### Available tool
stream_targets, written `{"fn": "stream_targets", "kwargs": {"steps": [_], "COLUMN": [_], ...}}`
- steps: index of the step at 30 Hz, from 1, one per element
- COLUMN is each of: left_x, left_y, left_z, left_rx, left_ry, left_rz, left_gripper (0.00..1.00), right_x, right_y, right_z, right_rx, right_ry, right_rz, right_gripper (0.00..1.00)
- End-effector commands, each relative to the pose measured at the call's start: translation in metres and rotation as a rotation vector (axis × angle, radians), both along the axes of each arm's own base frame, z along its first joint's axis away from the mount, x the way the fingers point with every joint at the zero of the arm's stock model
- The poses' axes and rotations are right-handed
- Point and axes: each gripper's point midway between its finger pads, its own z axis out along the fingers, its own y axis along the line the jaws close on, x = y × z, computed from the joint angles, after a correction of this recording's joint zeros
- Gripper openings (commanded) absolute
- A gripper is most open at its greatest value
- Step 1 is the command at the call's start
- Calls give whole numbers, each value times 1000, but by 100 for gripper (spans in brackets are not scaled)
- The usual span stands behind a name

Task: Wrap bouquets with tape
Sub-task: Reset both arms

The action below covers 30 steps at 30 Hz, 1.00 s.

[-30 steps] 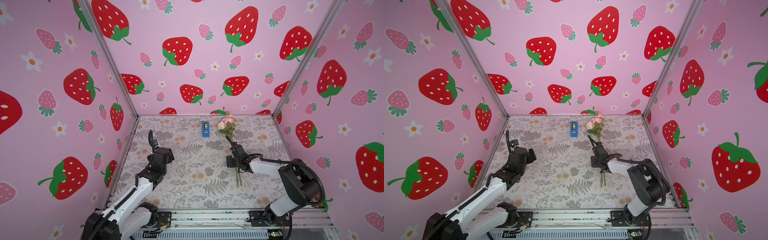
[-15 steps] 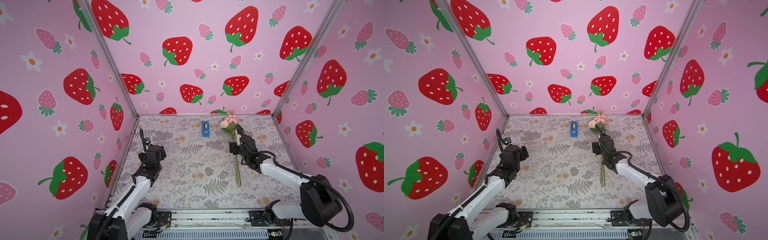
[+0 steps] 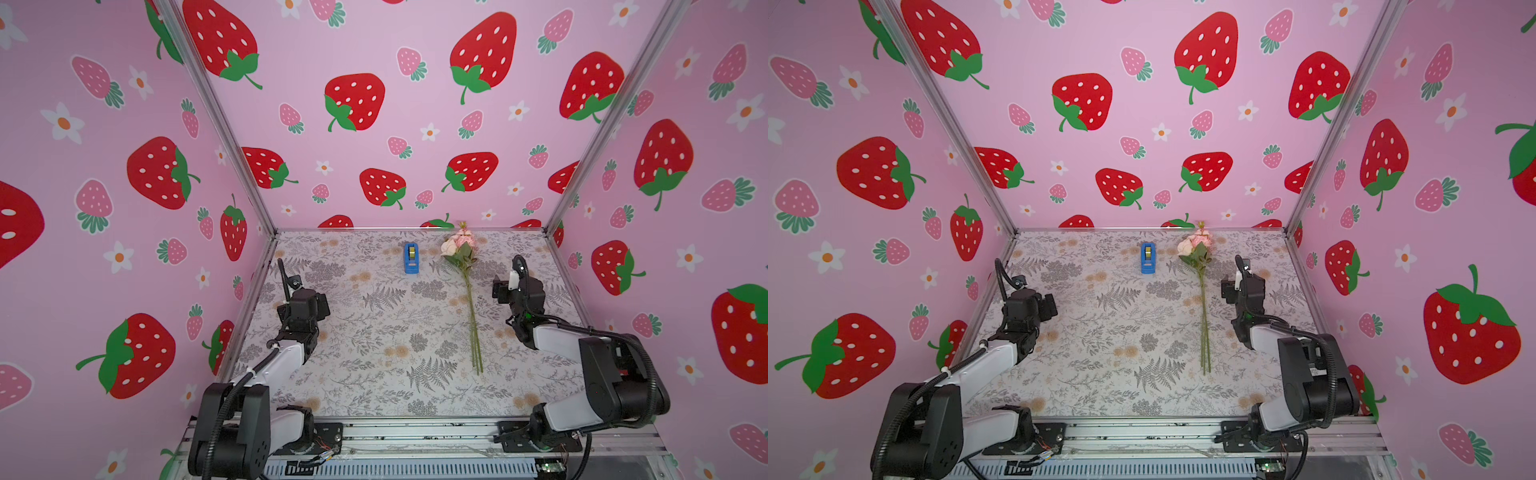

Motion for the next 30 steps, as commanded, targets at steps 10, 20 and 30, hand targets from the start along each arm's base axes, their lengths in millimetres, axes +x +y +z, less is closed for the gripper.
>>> {"fn": "stream_targets", "kwargs": {"steps": [10, 20, 30], "left_x": [37, 49, 49], "left_y": [-19, -31, -34], "left_z": [3, -24, -24], "left_rx": [-15, -45, -28], "left_ry": [-153, -117, -108], "left_rz": [-177, -278, -279], "left_gripper": [95, 97, 99], "right_x": [-36, -36, -30], "right_y": [-25, -25, -28], "right_z": [13, -11, -19], "right_rx": [23, 19, 27], "right_ry": [-113, -158, -131], "right_rz": [-23, 16, 16], "right_gripper": [84, 86, 100]}}
